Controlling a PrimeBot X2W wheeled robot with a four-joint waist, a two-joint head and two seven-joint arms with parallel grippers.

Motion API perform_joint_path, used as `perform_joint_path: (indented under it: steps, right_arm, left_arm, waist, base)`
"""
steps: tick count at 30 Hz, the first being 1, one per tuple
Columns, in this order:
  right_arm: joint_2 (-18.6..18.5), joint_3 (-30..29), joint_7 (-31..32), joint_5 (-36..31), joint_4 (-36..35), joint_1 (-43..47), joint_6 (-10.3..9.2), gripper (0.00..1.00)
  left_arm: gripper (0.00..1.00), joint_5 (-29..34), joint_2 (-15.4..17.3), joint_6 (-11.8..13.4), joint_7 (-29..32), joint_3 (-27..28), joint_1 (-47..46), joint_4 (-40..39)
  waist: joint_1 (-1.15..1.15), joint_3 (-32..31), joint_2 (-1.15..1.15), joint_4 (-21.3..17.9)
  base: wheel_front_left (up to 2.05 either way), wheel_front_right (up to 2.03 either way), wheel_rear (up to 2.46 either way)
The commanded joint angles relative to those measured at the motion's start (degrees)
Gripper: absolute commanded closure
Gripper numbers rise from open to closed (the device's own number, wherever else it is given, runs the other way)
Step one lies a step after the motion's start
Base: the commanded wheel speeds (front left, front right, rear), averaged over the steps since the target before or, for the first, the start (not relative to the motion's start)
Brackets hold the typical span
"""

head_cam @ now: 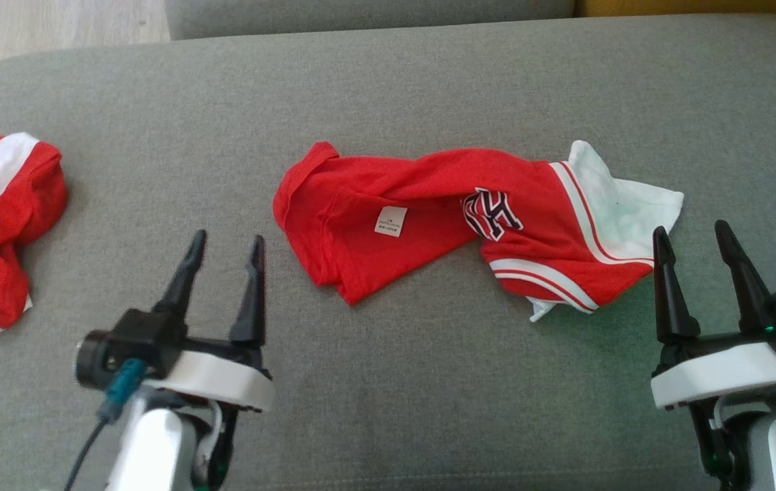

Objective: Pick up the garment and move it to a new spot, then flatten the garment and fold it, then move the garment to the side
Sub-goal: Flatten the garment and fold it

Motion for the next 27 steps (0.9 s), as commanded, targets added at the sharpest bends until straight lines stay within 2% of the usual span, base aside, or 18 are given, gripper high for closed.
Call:
perform_joint_path:
  steps: [1,8,11,12,19,20,21,27]
  right_arm:
    - [-0.2,1.5,0.2,0.6,-2.2,-1.2,-0.05,0.0]
    - [-0.2,2.5,0.5,1.7,-1.9,-2.4,-0.05,0.0]
    - [-0.2,3.1,0.5,2.1,-1.8,-3.1,-0.05,0.0]
    - [-0.2,3.5,0.4,2.4,-1.6,-3.6,-0.05,0.0]
    - [-0.2,4.2,-0.1,3.4,-0.6,-4.9,-0.05,0.0]
    - [-0.2,4.3,-0.3,3.5,-0.5,-5.0,-0.05,0.0]
    - [-0.2,4.2,-0.4,3.8,-0.3,-5.1,-0.05,0.0]
    - [-0.2,3.6,-1.0,4.3,0.5,-4.9,-0.05,0.0]
  left_arm:
    - [0.0,0.3,0.7,0.0,-0.4,0.8,-1.7,-1.4]
    - [0.0,-1.2,0.1,-2.4,4.4,-4.8,-7.2,4.3]
    - [0.0,-2.1,-0.1,-2.9,6.0,-6.5,-11.1,8.7]
    - [0.0,-2.4,-0.1,-3.0,6.6,-7.2,-14.0,12.5]
    - [0.0,-3.6,-0.2,-3.3,5.1,-8.1,-22.4,24.6]
    - [0.61,-3.9,-0.2,-3.6,4.7,-8.3,-23.2,25.9]
    - [1.0,-4.2,-0.3,-3.8,4.3,-8.6,-23.8,27.0]
    - [1.0,-3.8,0.0,-4.2,0.8,-10.0,-25.0,28.3]
  waist:
    - [0.0,0.2,0.0,0.0]
    - [0.0,2.3,0.0,-1.1]
    - [0.0,3.6,0.0,-2.1]
    - [0.0,4.4,0.0,-2.9]
    - [0.0,6.6,0.0,-5.5]
    - [0.0,6.8,0.0,-5.8]
    - [0.0,6.8,0.0,-5.9]
    - [0.0,6.7,0.0,-6.1]
  base:
    - [0.0,0.0,0.0]
    - [0.0,0.0,0.0]
    - [0.0,0.0,0.0]
    - [0.0,0.0,0.0]
    - [0.0,0.0,0.0]
    - [0.0,0.0,0.0]
    - [0.0,0.0,0.0]
    - [0.0,0.0,0.0]
